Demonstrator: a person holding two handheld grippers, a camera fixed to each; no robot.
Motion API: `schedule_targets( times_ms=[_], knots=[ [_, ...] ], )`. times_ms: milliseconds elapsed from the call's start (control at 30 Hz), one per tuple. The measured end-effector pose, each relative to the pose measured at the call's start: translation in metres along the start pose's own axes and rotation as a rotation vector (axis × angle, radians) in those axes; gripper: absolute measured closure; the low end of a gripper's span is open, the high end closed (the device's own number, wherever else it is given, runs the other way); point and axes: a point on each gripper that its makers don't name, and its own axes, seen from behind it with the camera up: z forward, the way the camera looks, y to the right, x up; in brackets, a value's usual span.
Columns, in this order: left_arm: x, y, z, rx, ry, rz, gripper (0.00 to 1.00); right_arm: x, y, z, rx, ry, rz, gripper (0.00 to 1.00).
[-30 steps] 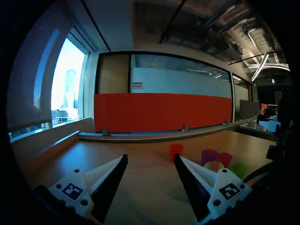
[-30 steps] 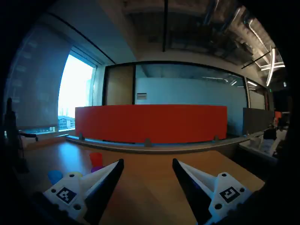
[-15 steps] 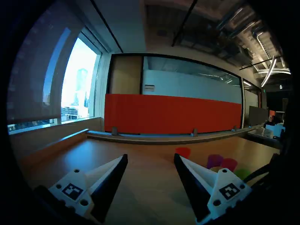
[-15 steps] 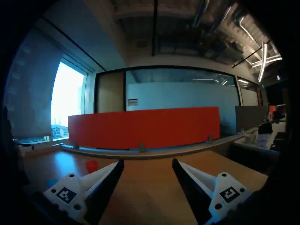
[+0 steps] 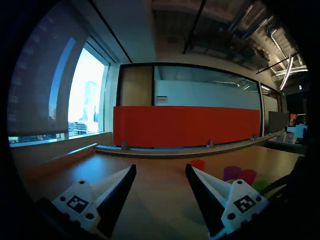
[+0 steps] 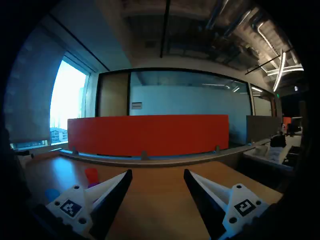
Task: Pour water
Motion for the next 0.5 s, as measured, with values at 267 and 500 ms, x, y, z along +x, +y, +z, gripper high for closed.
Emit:
schedule_targets(
  times_ms=[267, 500],
  knots=[
    [-0.026, -0.02, 0.006, 0.025, -0.012, 0.024, 0.09, -0.002, 0.002, -0.002, -0.008, -0.009, 0.034, 0.0],
    [-0.04, -0.021, 0.009, 0.011, -0.007, 0.019, 0.09, -0.006, -0.008, -0.003, 0.005, -0.015, 0.006, 0.01]
  ],
)
